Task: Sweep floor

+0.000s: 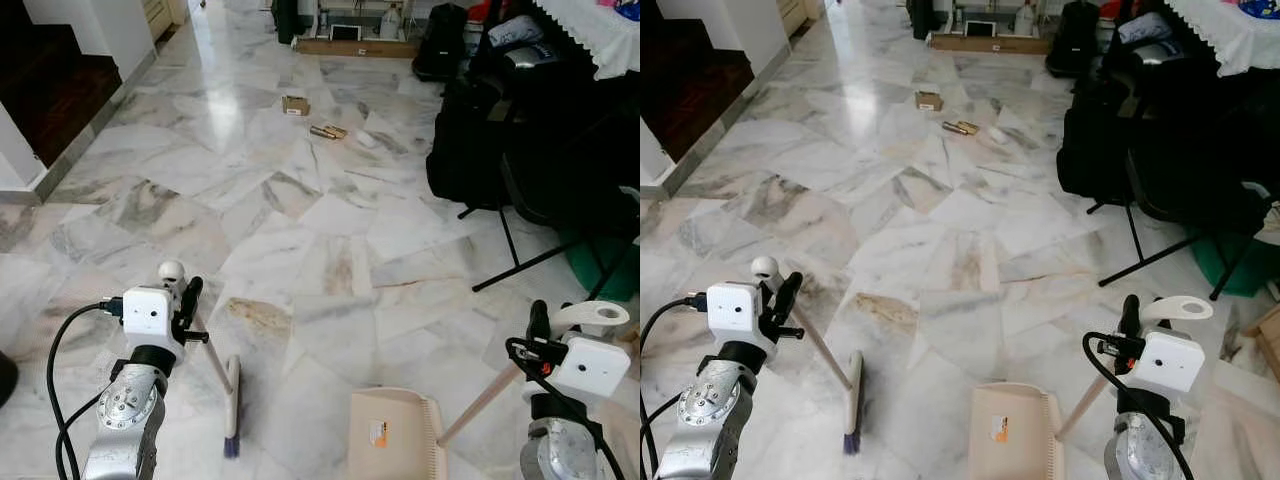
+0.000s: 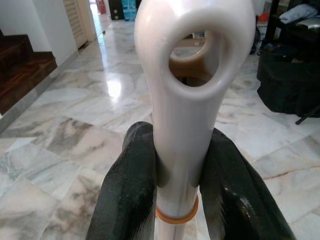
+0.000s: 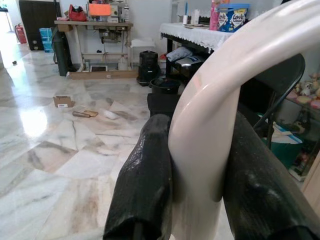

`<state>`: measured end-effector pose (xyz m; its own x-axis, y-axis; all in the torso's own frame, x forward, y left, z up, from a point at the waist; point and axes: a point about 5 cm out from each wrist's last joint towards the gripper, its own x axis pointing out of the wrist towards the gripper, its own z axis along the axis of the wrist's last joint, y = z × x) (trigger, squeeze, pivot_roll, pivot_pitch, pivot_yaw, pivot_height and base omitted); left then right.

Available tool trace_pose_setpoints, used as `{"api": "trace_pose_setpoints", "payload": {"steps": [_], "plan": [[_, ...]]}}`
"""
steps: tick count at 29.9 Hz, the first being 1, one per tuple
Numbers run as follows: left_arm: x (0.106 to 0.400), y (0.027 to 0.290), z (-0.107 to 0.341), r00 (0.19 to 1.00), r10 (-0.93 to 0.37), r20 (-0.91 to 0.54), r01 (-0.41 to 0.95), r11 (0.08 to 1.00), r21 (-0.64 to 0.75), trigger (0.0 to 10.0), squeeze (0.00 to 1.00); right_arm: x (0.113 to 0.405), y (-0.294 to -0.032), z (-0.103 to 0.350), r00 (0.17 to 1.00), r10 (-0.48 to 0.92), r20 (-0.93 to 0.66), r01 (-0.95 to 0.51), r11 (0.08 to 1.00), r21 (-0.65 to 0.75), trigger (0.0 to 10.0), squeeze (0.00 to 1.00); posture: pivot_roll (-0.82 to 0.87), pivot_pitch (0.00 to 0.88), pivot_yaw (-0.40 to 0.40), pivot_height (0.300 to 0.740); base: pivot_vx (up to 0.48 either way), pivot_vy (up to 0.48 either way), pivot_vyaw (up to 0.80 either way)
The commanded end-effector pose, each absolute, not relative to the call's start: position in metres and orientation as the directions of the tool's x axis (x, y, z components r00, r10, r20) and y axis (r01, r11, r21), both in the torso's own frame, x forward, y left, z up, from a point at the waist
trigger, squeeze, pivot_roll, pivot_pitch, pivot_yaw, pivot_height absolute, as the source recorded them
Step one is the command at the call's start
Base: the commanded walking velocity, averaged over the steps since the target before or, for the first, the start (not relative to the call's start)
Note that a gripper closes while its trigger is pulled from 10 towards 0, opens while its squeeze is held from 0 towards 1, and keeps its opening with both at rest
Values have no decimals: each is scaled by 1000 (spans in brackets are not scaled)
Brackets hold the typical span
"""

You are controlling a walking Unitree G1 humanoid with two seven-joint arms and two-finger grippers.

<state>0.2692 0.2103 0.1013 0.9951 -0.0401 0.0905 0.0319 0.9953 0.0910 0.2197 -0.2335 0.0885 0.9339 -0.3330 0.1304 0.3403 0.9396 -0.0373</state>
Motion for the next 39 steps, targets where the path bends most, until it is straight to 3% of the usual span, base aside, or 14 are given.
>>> {"api": "trace_pose_setpoints", "payload": {"steps": [1, 39], "plan": [[275, 213, 110, 992, -39, 117, 26, 994, 109, 10000, 0, 223, -234, 101, 928, -325, 181, 337, 941, -39, 10000, 0, 23, 82, -46, 740, 289, 0, 0], [284, 207, 119, 989, -77, 123, 63, 991, 114, 10000, 0, 231, -227, 103, 931, -325, 166, 329, 944, 4, 10000, 0, 18, 164, -31, 740, 301, 0, 0]]}}
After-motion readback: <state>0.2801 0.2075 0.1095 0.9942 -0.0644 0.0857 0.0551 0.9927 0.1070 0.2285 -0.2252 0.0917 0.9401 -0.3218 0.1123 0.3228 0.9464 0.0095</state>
